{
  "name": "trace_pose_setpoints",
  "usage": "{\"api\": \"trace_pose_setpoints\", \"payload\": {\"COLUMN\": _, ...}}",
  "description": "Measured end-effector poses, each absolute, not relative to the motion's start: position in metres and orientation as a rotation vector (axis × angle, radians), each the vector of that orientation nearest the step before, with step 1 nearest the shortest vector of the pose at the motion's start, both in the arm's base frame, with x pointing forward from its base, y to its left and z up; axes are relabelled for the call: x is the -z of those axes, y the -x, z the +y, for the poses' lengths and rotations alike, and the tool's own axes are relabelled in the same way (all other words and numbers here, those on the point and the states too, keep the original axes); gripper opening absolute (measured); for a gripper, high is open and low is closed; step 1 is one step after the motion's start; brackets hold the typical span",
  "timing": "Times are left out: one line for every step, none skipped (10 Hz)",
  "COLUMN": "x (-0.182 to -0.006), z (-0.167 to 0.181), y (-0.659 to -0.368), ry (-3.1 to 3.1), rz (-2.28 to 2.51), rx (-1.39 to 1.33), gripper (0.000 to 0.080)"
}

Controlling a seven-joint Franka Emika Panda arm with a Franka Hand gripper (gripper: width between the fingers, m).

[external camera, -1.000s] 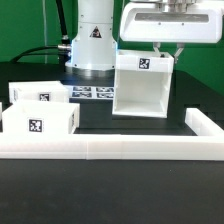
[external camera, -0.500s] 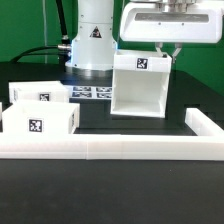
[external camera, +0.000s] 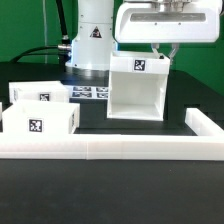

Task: Assemble drawer

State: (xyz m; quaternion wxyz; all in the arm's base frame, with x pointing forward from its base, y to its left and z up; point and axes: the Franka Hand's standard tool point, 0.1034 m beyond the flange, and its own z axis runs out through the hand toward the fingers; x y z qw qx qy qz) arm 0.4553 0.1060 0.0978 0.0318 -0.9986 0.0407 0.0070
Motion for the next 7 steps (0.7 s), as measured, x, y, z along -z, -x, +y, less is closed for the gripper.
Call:
{"api": "trace_pose_setpoints", "payload": {"x": -0.098, "z": 0.098, "y": -0.475, "ry": 3.069, "rz": 0.099, "rx": 0.004, "gripper": 0.0036}}
{"api": "trace_pose_setpoints", "payload": {"x": -0.098, "z": 0.094, "y": -0.491, "ry": 3.064, "rz": 0.109, "rx": 0.026, "gripper": 0.0036}}
{"api": "trace_pose_setpoints", "payload": {"x": -0.099, "z": 0.091, "y": -0.506, "ry": 3.060, "rz": 0.106, "rx": 0.047, "gripper": 0.0038}}
{"api": "trace_pose_setpoints", "payload": {"x": -0.099, "z": 0.090, "y": -0.516, "ry": 3.056, "rz": 0.112, "rx": 0.061, "gripper": 0.0038}}
{"api": "trace_pose_setpoints", "payload": {"x": -0.099, "z": 0.089, "y": -0.525, "ry": 3.053, "rz": 0.117, "rx": 0.073, "gripper": 0.0038}}
{"api": "trace_pose_setpoints", "payload": {"x": -0.099, "z": 0.090, "y": -0.535, "ry": 3.049, "rz": 0.121, "rx": 0.088, "gripper": 0.0038}}
{"api": "trace_pose_setpoints", "payload": {"x": -0.099, "z": 0.092, "y": -0.544, "ry": 3.045, "rz": 0.122, "rx": 0.108, "gripper": 0.0038}}
